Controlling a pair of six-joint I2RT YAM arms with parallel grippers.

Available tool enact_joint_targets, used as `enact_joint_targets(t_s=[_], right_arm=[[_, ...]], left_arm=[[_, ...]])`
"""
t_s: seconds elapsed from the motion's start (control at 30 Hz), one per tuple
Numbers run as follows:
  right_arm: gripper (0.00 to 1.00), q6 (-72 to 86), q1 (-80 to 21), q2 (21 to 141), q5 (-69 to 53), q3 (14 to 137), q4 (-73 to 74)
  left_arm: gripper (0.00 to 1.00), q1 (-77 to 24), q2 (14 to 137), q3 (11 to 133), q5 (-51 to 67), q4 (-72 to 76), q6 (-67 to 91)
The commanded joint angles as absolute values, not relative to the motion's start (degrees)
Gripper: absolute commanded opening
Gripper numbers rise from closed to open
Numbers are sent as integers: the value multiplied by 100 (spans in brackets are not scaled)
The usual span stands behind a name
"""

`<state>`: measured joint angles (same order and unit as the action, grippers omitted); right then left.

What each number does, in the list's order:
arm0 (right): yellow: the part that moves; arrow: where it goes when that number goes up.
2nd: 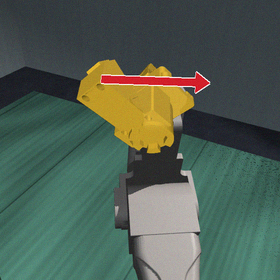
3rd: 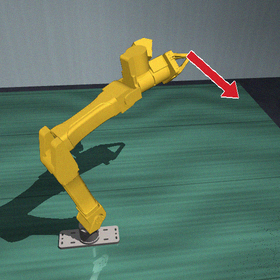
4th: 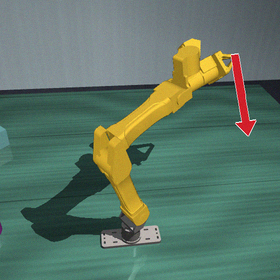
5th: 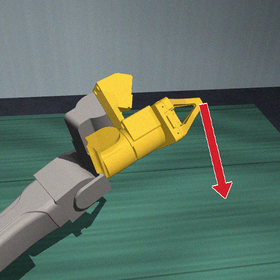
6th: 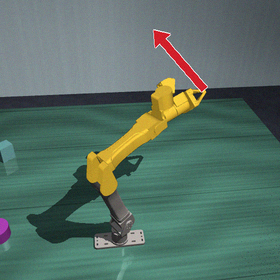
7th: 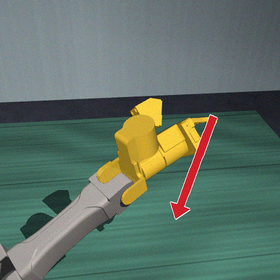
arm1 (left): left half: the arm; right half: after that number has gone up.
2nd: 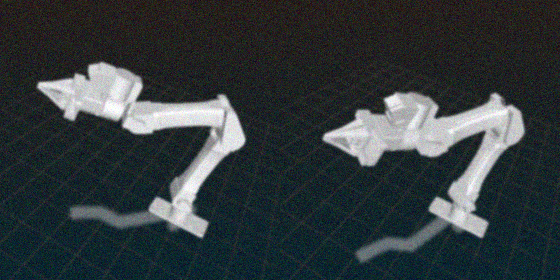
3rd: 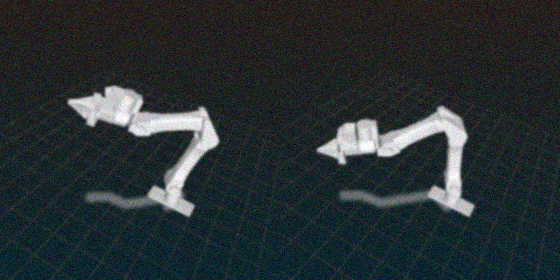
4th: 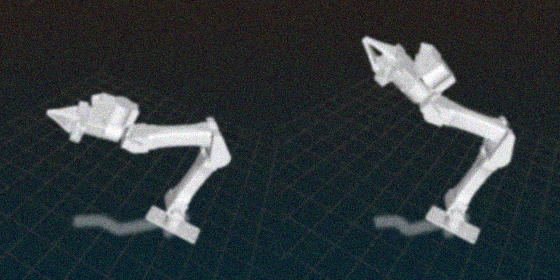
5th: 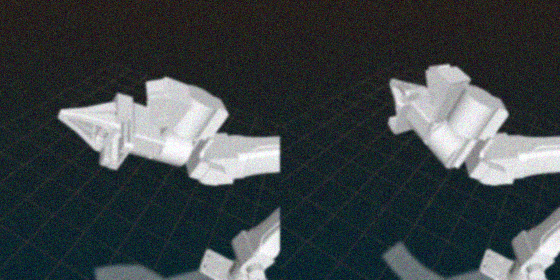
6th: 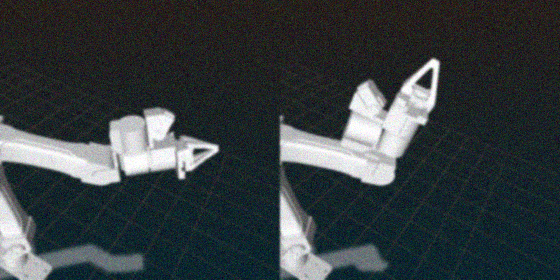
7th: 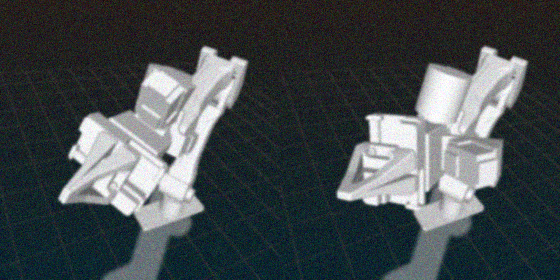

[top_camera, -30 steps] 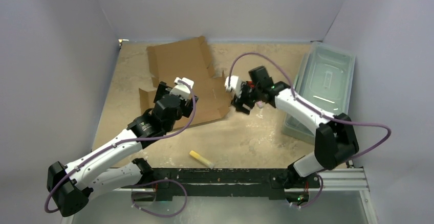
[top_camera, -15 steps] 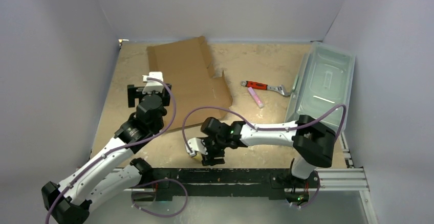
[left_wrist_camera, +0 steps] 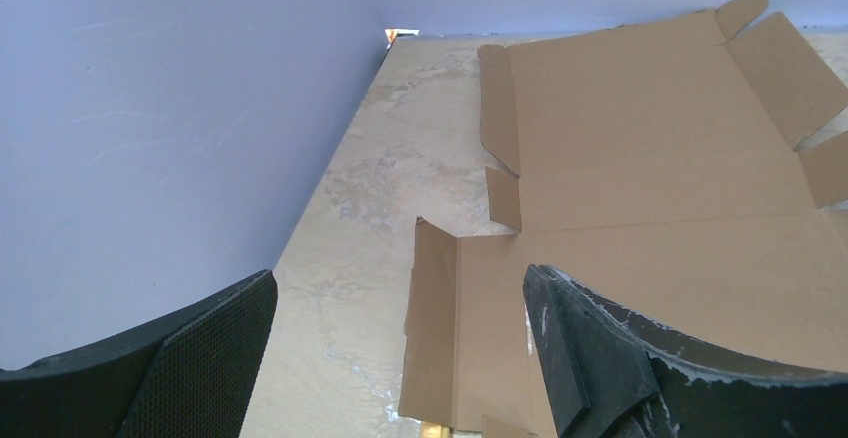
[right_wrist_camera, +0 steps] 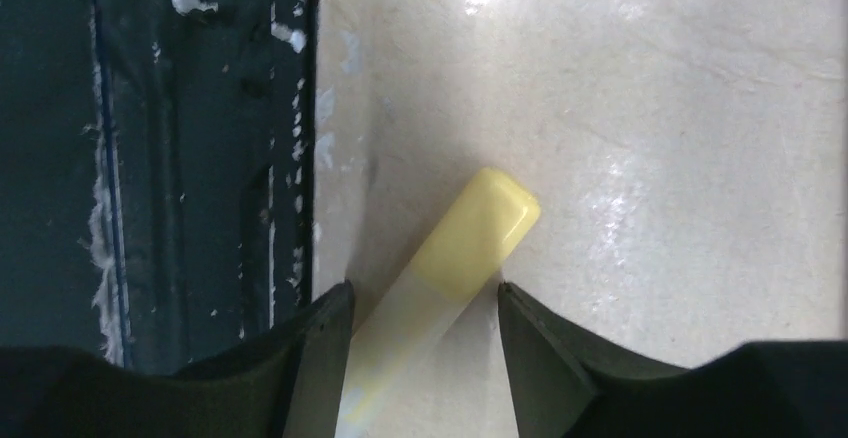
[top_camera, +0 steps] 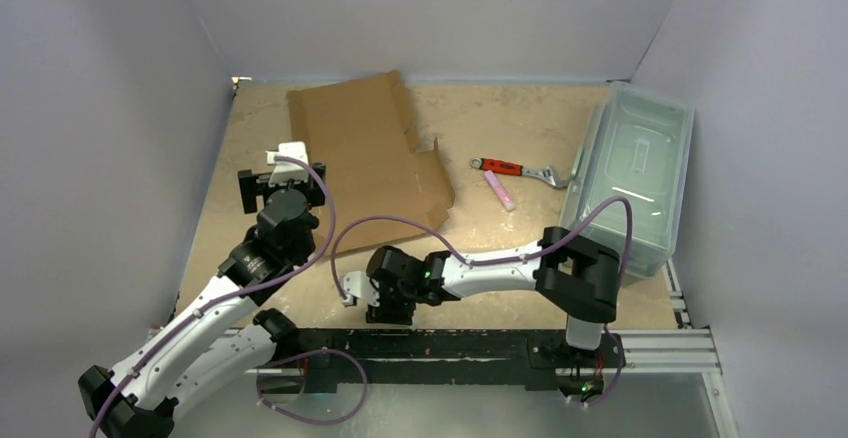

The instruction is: Fold the paper box

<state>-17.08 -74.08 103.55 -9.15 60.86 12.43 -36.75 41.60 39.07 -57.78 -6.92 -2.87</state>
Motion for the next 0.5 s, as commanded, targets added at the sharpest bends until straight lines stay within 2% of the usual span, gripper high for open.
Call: enact_joint_targets(t_s=[0.0, 0.17, 0.27, 0.47], right_arm=[[52, -1617, -7363, 10280, -291, 6102, 1145], [12, -1776, -6490, 10128, -178, 5908, 1187], [5, -1905, -5769, 9981, -21, 5734, 1164], [3, -2158, -4167, 9615, 127, 5637, 1317]], left_arm=[[93, -3641, 4041, 3885, -5694, -527, -414], [93, -3644, 3948, 3876, -5572, -546, -404], [93, -3648, 3906, 3876, -5478, -545, -389], [93, -3639, 3860, 3890, -5257, -579, -351]])
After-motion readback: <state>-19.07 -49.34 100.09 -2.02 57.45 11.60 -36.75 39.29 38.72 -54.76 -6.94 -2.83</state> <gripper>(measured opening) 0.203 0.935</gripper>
